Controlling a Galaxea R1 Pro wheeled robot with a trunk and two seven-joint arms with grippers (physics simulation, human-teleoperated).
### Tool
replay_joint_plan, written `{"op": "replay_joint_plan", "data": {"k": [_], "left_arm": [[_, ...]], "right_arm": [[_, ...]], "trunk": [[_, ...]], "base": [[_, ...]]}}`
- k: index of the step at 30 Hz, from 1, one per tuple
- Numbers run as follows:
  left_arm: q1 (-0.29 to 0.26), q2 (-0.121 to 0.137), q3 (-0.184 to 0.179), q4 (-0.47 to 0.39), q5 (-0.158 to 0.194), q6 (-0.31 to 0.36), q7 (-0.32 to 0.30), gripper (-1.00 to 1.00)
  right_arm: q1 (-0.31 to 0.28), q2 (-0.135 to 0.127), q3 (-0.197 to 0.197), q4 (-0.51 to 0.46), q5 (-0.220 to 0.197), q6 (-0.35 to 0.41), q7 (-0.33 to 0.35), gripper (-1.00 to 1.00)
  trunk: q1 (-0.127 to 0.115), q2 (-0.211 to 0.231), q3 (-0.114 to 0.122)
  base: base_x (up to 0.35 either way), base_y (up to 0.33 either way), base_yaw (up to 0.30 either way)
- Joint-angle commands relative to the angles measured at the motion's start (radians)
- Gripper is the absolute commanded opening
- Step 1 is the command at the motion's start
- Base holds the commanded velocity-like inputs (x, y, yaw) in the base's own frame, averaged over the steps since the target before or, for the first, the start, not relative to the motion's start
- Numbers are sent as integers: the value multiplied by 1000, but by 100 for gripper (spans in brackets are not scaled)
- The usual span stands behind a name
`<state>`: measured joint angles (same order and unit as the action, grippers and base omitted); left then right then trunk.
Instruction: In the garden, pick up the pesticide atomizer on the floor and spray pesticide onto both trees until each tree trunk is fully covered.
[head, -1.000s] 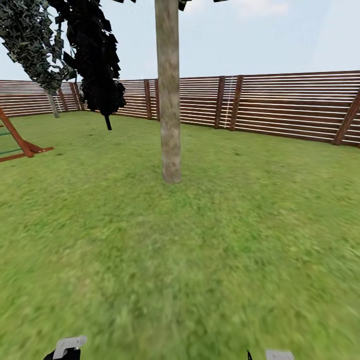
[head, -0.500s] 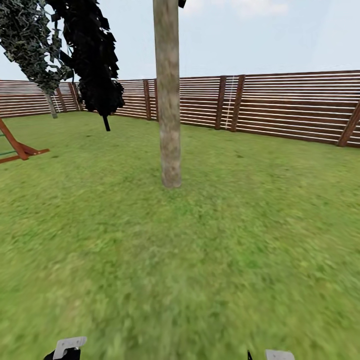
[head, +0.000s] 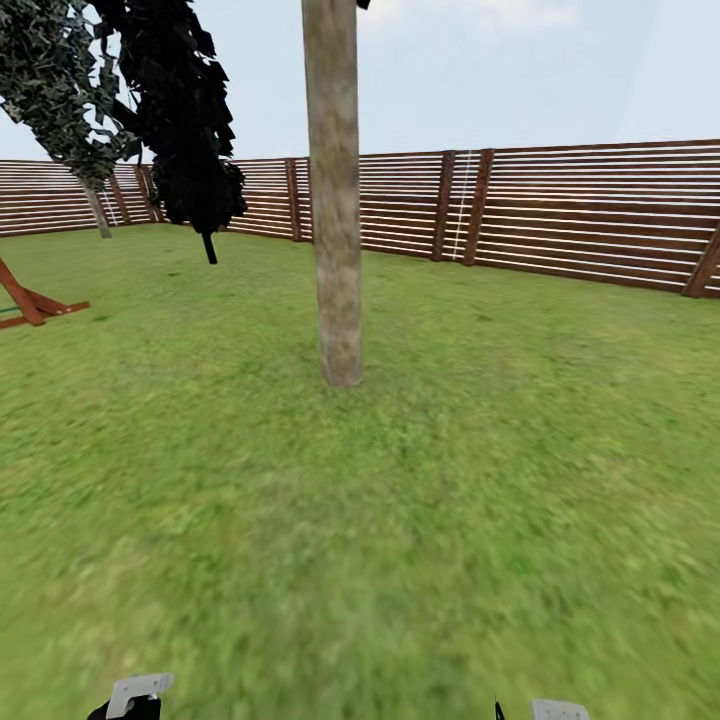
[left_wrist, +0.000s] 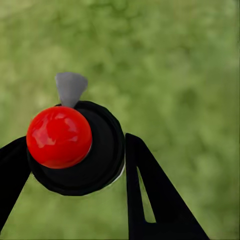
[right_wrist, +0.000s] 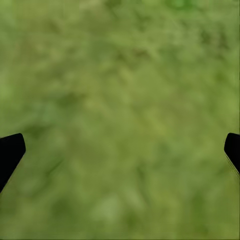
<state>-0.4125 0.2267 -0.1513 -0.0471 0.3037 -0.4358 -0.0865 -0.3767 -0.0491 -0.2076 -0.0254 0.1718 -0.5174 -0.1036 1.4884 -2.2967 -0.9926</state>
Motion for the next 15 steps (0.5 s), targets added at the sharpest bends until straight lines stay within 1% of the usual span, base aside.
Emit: {"op": "replay_joint_plan", "data": {"k": [1,15], "left_arm": [[-1,0,-7,1,11,-3,-5,-100],[-1,0,-7,1,11,-3,-5,-100]], "right_arm": [[-1,0,-6,1,11,-3,-5,100],[-1,0,-6,1,11,-3,-5,100]], "trunk": [[0,0,-1],[0,0,-1]], "base": [[340,0,0],[340,0,0]]}}
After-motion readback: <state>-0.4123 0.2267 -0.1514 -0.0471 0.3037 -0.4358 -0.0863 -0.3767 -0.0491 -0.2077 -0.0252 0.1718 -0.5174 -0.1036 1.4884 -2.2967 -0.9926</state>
